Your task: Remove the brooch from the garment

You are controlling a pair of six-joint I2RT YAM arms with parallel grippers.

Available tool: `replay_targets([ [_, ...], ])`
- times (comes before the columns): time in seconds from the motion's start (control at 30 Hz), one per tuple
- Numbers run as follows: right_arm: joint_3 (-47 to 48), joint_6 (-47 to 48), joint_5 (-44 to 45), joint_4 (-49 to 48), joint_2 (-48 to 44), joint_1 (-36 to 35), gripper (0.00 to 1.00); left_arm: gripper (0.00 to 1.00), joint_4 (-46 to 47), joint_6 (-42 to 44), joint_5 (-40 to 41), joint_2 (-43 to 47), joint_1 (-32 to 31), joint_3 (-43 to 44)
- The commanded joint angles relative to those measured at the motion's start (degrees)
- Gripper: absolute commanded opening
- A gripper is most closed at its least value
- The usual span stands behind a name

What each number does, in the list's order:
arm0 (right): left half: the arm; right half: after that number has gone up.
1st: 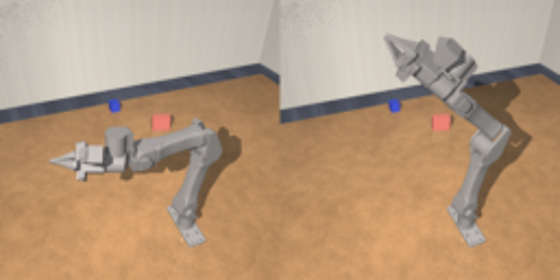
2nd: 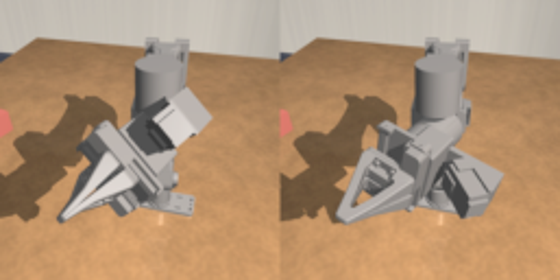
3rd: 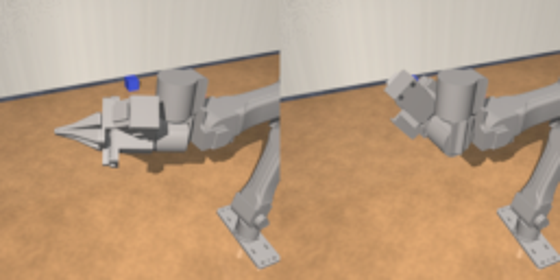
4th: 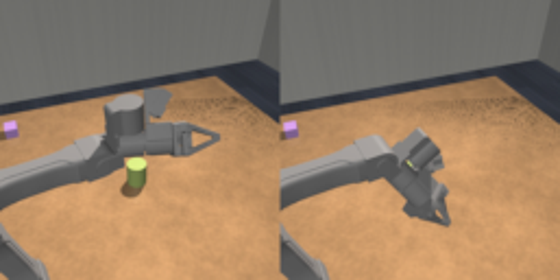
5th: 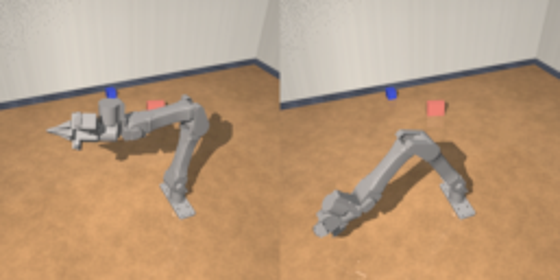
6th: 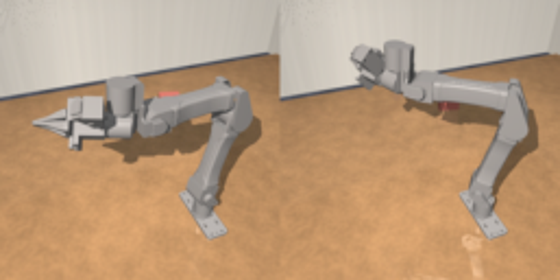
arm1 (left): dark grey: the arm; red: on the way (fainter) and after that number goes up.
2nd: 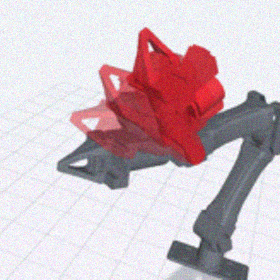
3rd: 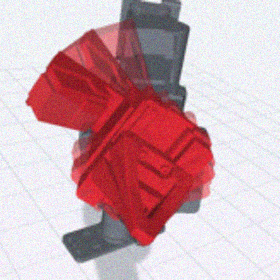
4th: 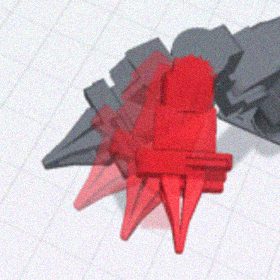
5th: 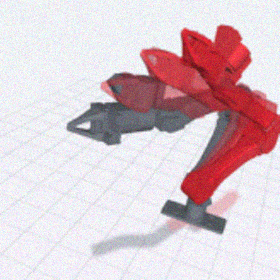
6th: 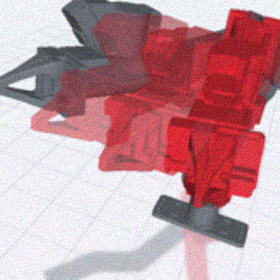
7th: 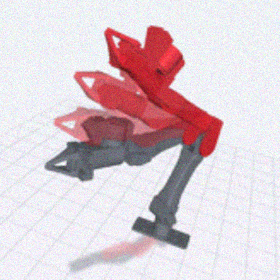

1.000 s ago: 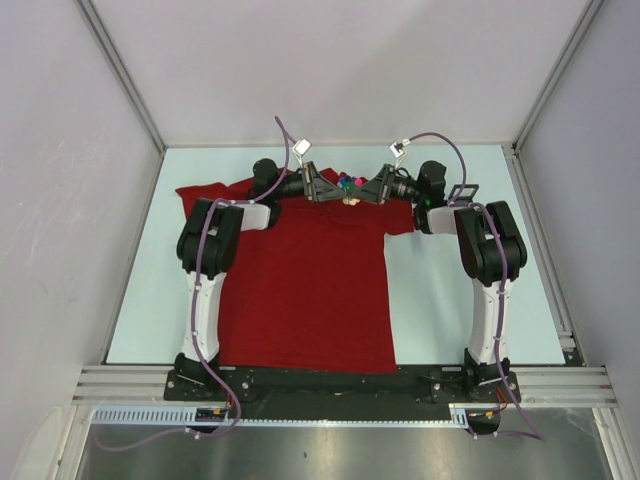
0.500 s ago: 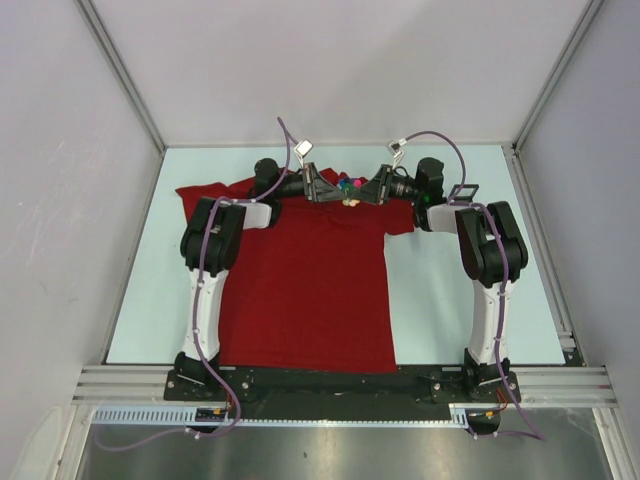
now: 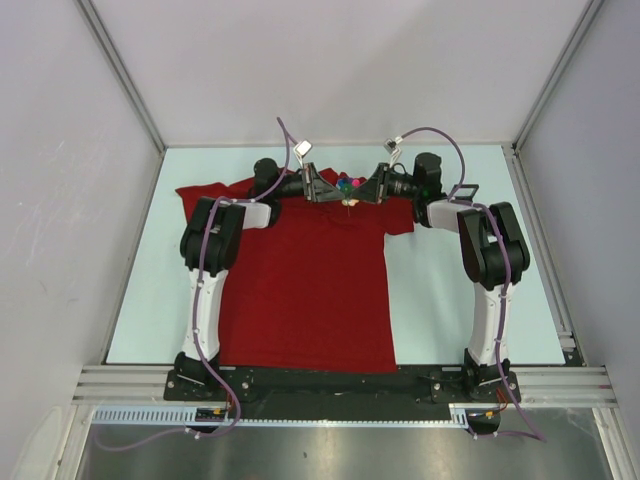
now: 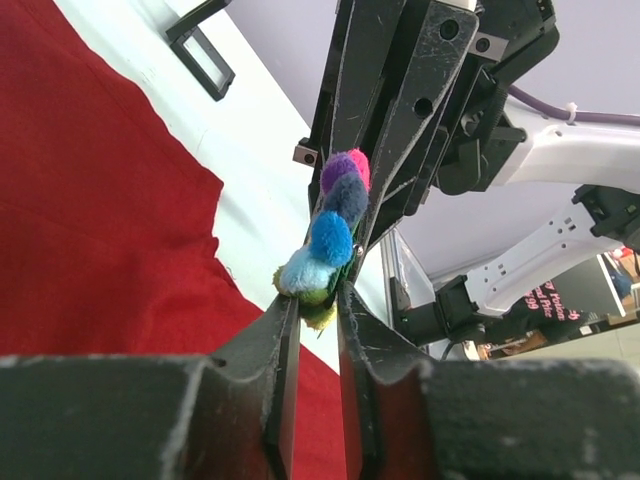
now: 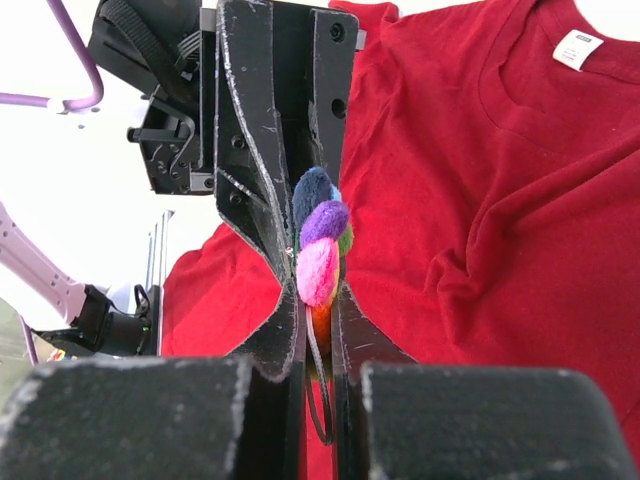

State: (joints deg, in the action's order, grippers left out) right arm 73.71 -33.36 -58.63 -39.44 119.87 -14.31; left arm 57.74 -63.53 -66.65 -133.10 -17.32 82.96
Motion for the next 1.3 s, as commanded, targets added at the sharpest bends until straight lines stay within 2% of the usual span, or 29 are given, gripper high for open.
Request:
replay_targets([
  [0.0,1.6,0.9,3.1,3.1,-0.5,-3.5,0.0,0.26,4.0,2.5,-0.2,4.6,-2.5,0.3],
  [0.07,1.6,-0.9,2.6,1.3,0.3,-3.3,0.0,0.3,1.2,5.2,1.2,6.2,-1.8,-1.2],
  [0.2,1.3,-6.2,1.0,-2.9,0.9,-2.4,0.0,0.5,-6.9,13.5,2.1,9.2,-0.6,-3.3],
  [0.27,1.2,-7.1,0.9,-4.1,0.9,-2.2,0.0,0.56,-5.8,13.3,1.8,9.4,0.2,-4.0],
  [0.3,1.0,-8.3,0.7,-5.0,1.2,-2.0,0.0,0.62,-4.2,11.7,1.8,9.6,0.4,-5.2],
  [0.33,0.9,-8.8,0.3,-5.6,1.3,-1.9,0.0,0.65,-0.5,10.5,1.8,9.7,0.8,-5.7],
  [0.43,0.7,-11.4,-0.8,-8.6,1.7,-1.8,0.0,0.68,2.7,7.8,1.5,9.2,0.9,-6.1],
  [0.47,0.6,-11.9,-1.0,-9.3,1.8,-1.9,0.0,0.68,2.8,7.6,1.6,9.1,0.9,-6.1],
  [0.57,0.4,-12.5,-0.9,-10.1,1.9,-1.5,0.0,0.55,5.3,5.0,1.4,8.6,1.4,-6.5],
  [0.6,0.3,-12.9,-0.8,-10.8,1.9,-1.5,0.0,0.49,9.0,3.5,1.4,8.5,1.6,-6.8],
  [0.63,0.2,-14.0,-1.1,-11.6,2.3,-1.3,0.0,0.48,11.3,1.8,1.3,7.7,1.9,-6.8],
  [0.77,0.1,-15.5,-1.4,-13.9,2.6,-1.3,0.0,0.36,27.9,-12.1,1.1,3.9,2.6,-5.7],
  [0.87,0.0,-15.5,-1.2,-13.9,2.6,-1.3,0.0,0.33,34.3,-18.6,1.2,1.8,2.7,-4.2],
  [1.1,0.0,-15.0,-1.0,-13.4,2.6,-1.4,0.0,0.25,30.4,-14.6,1.6,3.5,2.6,-5.4],
  [1.13,0.0,-14.9,-1.0,-13.2,2.5,-1.5,0.0,0.19,29.9,-14.3,1.7,3.6,2.6,-5.6],
  [1.23,0.0,-13.7,-0.4,-11.8,2.1,-1.8,0.0,0.14,29.5,-14.3,2.2,3.6,2.4,-5.5],
  [1.27,0.0,-13.1,0.1,-11.5,1.9,-1.9,0.01,0.09,29.2,-14.2,2.2,3.7,2.3,-5.6],
])
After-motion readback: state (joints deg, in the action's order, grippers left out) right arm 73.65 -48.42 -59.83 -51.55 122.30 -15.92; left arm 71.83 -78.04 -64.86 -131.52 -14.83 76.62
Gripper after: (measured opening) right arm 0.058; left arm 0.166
